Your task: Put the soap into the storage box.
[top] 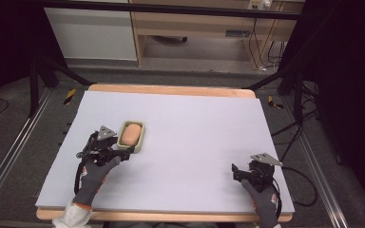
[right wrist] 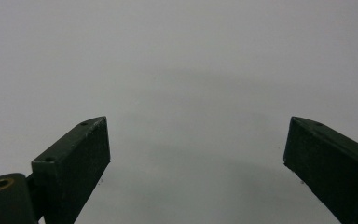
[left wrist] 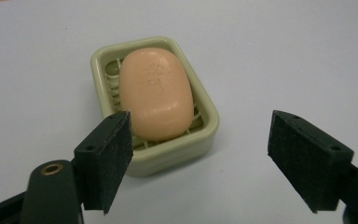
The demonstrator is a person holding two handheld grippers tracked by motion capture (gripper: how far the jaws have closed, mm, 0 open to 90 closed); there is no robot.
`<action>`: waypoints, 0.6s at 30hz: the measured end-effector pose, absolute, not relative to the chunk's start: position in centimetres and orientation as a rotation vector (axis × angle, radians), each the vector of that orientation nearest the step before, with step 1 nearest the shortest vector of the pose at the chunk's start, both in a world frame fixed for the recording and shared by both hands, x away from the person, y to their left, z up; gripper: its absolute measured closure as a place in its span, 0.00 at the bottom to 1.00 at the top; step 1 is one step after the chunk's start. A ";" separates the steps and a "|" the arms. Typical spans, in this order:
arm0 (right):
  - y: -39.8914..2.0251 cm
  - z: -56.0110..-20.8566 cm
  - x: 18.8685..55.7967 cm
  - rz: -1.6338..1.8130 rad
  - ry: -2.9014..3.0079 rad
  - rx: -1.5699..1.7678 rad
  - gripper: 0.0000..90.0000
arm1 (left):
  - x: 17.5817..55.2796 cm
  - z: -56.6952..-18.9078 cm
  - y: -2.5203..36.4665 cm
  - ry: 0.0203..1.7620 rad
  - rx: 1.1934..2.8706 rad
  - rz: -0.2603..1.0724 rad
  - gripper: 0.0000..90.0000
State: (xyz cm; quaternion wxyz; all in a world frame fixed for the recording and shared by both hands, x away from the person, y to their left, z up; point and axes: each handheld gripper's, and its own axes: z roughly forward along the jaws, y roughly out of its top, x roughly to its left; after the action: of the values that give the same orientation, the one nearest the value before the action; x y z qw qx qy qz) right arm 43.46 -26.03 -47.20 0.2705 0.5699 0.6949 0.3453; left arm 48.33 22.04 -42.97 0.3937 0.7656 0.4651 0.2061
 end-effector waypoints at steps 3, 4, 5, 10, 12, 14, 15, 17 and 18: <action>-26.3 -47.2 43.5 0.933 1.865 1.544 0.08 | 47.3 -43.5 22.4 1.172 1.957 0.533 0.23; -26.3 -47.1 43.5 0.933 1.862 1.546 0.08 | 46.8 -43.8 22.5 1.173 1.961 0.544 0.23; -26.4 -47.1 43.5 0.934 1.860 1.551 0.08 | 46.6 -44.0 22.7 1.171 1.966 0.550 0.23; -26.8 -47.1 43.4 0.933 1.851 1.560 0.08 | 45.4 -45.0 23.9 1.198 1.962 0.564 0.23; -27.1 -47.1 43.4 0.931 1.842 1.572 0.08 | 45.0 -45.7 24.3 1.213 1.968 0.554 0.23; -27.3 -47.2 43.4 0.931 1.840 1.579 0.08 | 44.9 -46.2 24.6 1.224 1.992 0.541 0.24; -27.3 -47.2 43.4 0.929 1.839 1.581 0.08 | 44.8 -46.4 24.8 1.230 1.997 0.544 0.24; -27.4 -47.2 43.4 0.925 1.839 1.582 0.08 | 44.7 -46.5 25.2 1.241 1.992 0.553 0.24; -27.4 -47.2 43.4 0.925 1.839 1.584 0.07 | 44.7 -46.6 25.4 1.240 1.998 0.563 0.24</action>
State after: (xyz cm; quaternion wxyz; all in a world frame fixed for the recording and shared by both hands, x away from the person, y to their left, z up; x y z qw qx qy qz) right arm 43.38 -27.38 -47.19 0.2689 0.5873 0.6820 0.3429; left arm 44.67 25.40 -46.58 0.3539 0.7727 0.4798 0.2178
